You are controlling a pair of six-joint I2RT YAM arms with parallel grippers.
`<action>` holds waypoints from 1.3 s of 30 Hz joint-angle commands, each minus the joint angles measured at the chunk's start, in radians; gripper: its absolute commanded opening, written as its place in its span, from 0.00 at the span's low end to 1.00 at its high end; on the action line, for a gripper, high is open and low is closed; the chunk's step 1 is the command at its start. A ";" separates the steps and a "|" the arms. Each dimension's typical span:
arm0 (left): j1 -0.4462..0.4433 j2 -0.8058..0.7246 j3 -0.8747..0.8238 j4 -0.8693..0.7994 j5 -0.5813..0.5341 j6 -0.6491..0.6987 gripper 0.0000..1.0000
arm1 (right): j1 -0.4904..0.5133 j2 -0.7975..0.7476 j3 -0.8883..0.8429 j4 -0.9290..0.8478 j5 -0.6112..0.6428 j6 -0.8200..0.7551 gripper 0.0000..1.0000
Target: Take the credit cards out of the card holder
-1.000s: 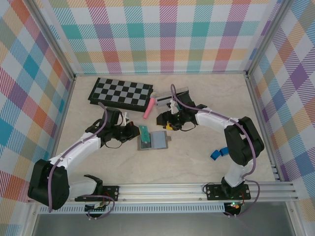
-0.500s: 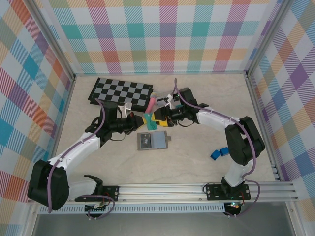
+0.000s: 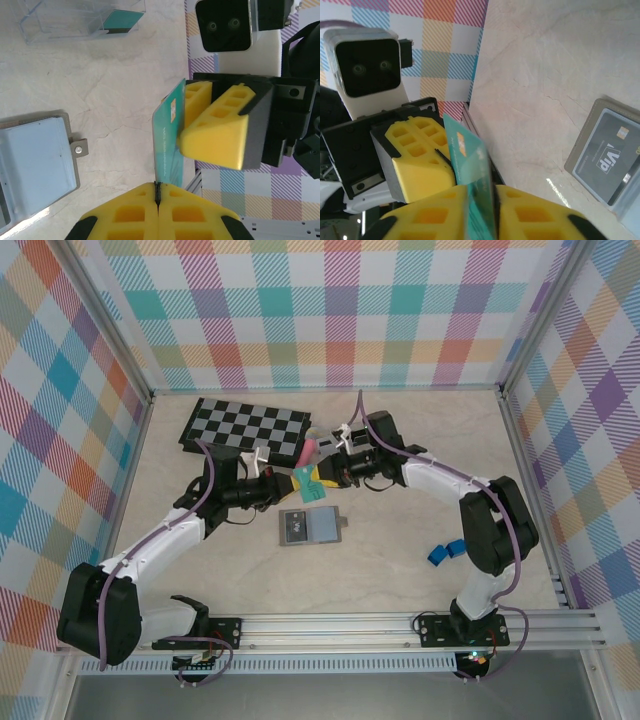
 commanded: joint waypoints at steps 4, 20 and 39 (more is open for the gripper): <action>0.015 0.006 0.075 -0.164 -0.078 0.056 0.21 | -0.027 -0.002 0.016 -0.017 0.060 0.020 0.00; 0.017 -0.032 0.186 -0.618 -0.683 0.312 0.98 | -0.152 -0.156 0.052 -0.454 0.642 0.153 0.00; 0.018 -0.006 0.204 -0.685 -0.758 0.442 1.00 | -0.150 0.219 0.505 -0.896 1.044 0.704 0.00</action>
